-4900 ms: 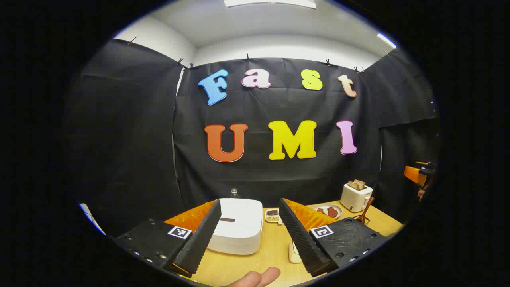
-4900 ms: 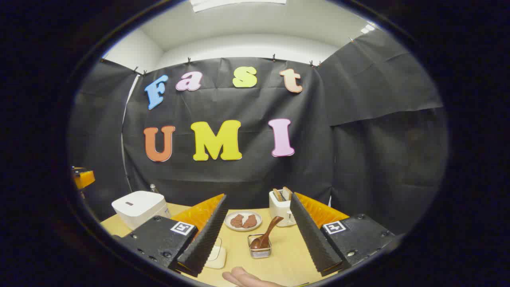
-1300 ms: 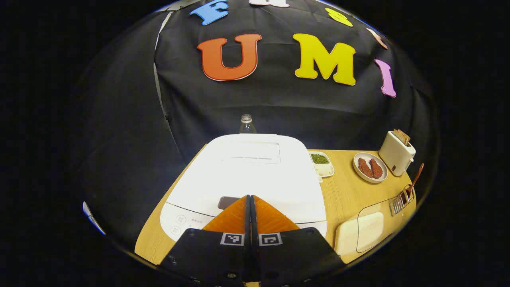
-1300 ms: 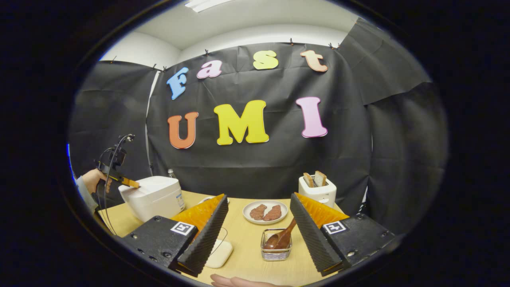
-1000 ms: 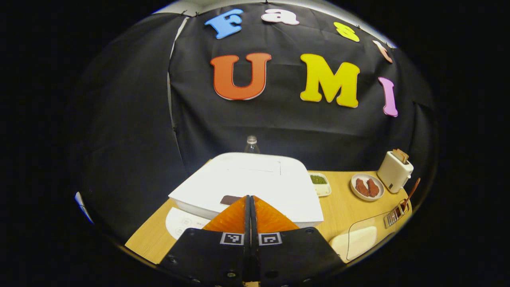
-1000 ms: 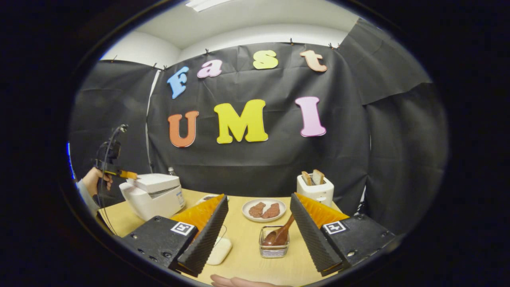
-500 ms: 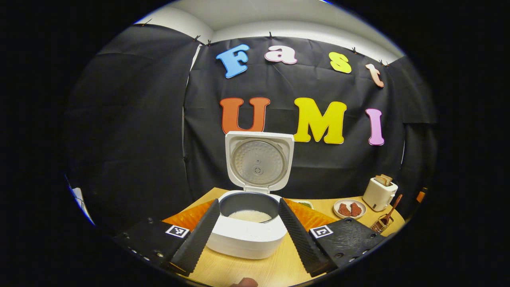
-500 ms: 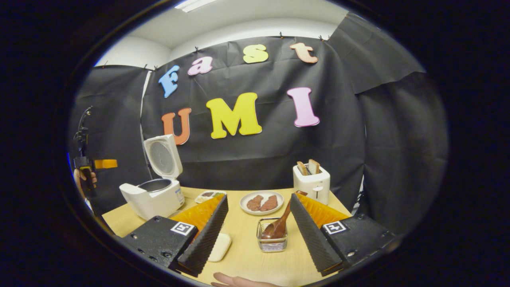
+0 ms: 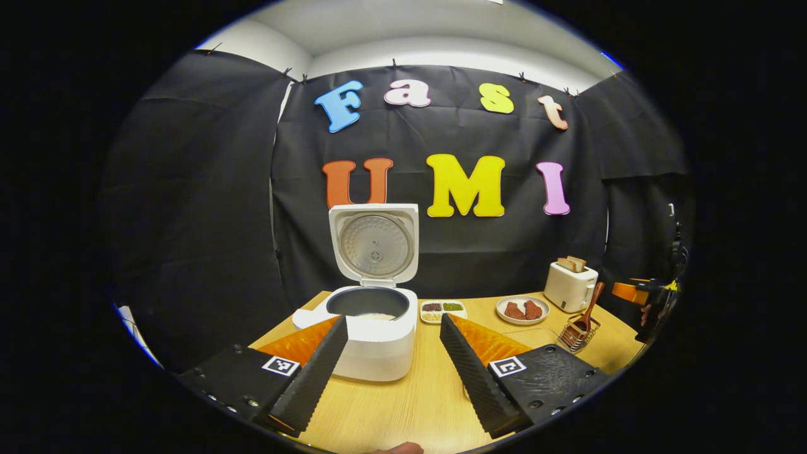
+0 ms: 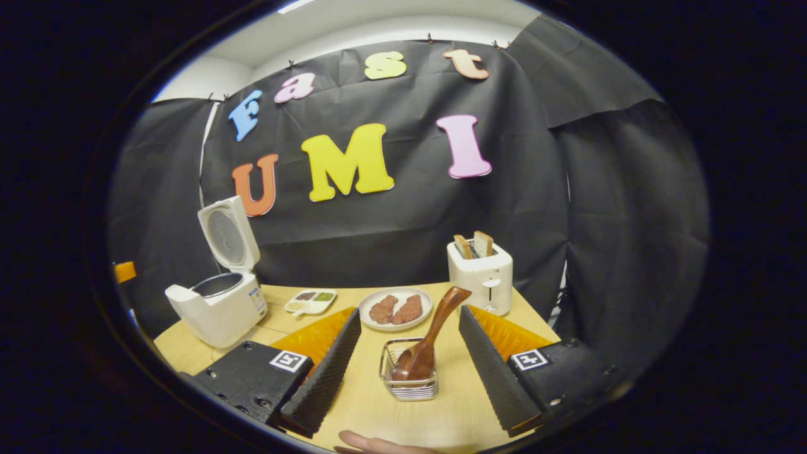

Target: Close the left gripper, press the button to open the rice cooker; take a wooden spoon from the chopstick holder with the right hand, scoop a spoonful of rice and pour it into the rice cooker, then put the wooden spoon back into the chopstick holder.

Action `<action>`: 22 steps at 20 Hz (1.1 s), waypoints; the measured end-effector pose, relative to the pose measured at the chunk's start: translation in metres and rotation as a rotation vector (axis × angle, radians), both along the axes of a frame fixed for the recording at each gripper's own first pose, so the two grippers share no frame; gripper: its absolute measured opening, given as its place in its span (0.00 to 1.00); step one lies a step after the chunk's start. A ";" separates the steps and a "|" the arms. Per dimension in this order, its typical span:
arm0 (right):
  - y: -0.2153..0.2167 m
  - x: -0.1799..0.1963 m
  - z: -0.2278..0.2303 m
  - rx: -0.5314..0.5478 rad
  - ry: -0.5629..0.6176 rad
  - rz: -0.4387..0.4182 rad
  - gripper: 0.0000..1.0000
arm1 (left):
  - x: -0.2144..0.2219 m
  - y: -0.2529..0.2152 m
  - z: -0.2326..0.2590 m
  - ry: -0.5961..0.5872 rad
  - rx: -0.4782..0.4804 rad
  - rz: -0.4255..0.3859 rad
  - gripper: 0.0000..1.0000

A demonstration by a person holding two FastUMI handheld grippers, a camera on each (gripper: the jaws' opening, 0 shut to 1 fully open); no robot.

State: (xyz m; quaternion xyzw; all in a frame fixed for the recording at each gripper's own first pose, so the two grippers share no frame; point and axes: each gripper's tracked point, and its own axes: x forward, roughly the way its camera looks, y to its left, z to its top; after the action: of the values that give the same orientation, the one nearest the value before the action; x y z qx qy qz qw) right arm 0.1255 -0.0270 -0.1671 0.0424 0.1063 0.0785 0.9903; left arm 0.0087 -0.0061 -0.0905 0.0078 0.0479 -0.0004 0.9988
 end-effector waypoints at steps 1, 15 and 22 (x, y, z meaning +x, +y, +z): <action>-0.003 0.008 -0.008 0.004 0.017 -0.008 0.96 | -0.007 -0.006 -0.005 0.001 0.016 -0.008 0.94; -0.003 0.098 -0.074 0.131 0.143 -0.004 0.94 | -0.080 -0.039 -0.060 -0.016 0.065 -0.026 0.95; 0.008 0.120 -0.097 0.234 0.225 -0.007 0.57 | -0.101 -0.036 -0.064 -0.023 0.081 -0.011 0.96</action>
State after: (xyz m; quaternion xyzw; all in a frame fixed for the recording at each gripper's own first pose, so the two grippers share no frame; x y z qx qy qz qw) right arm 0.2454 -0.0193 -0.2637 0.1665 0.2065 0.0814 0.9607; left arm -0.0919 -0.0417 -0.1550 0.0486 0.0365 -0.0040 0.9981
